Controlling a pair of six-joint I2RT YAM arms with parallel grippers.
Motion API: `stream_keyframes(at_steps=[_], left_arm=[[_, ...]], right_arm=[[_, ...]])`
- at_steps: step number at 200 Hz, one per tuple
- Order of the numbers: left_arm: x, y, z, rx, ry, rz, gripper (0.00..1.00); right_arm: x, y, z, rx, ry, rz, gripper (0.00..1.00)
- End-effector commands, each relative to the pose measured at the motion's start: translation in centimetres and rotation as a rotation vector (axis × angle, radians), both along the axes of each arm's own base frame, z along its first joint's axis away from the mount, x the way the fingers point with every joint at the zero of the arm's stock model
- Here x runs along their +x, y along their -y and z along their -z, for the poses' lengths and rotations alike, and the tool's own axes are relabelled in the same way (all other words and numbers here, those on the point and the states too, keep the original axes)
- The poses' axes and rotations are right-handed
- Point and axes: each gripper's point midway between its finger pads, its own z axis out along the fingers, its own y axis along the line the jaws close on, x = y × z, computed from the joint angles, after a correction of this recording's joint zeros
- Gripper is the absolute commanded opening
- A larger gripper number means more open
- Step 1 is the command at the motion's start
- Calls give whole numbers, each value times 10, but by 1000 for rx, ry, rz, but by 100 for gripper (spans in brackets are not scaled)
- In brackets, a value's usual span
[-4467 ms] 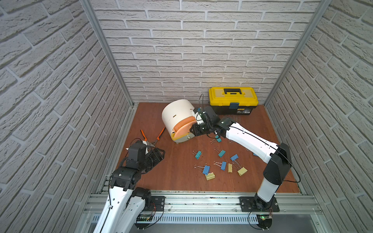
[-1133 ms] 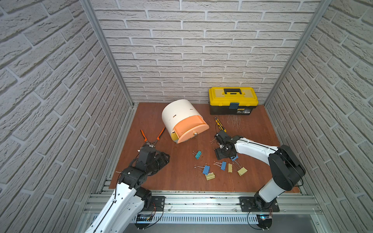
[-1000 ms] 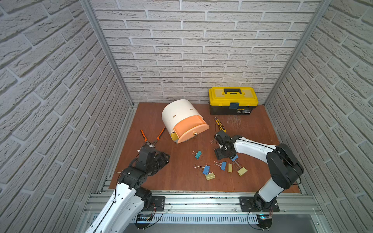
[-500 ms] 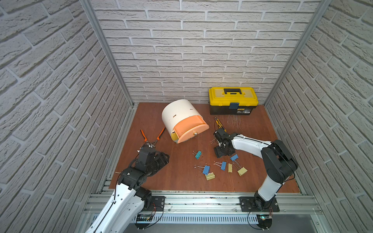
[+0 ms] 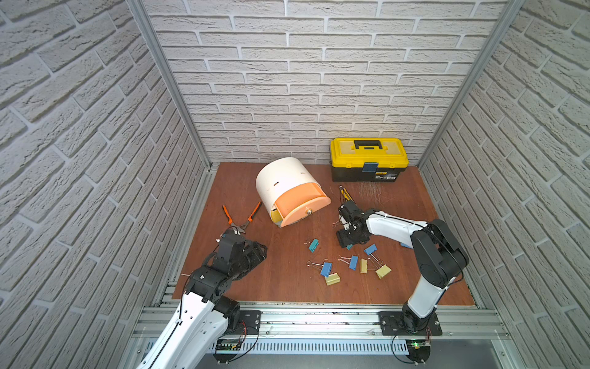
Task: Put the binder clips in the drawer according to color
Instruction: Pick up the binder clip at the center of the board.
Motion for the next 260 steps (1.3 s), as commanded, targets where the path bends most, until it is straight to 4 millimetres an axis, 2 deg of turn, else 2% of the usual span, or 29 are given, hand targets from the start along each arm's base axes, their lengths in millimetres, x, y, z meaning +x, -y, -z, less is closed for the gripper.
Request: stream_keyframes(at_steps=[1, 92, 200, 221, 260], left_arm=[[2, 0, -4, 2, 17, -2, 72], [4, 2, -3, -7, 27, 3, 72], [4, 1, -3, -17, 49, -8, 72], [5, 1, -4, -18, 55, -8, 72], [10, 3, -11, -18, 74, 1, 72]], right_arm=[[-8, -5, 2, 49, -20, -11, 74], [-27, 5, 0, 33, -35, 29, 70], [-36, 6, -2, 2, -52, 28, 53], [-39, 7, -6, 8, -52, 39, 50], [-40, 9, -27, 22, -15, 55, 49]])
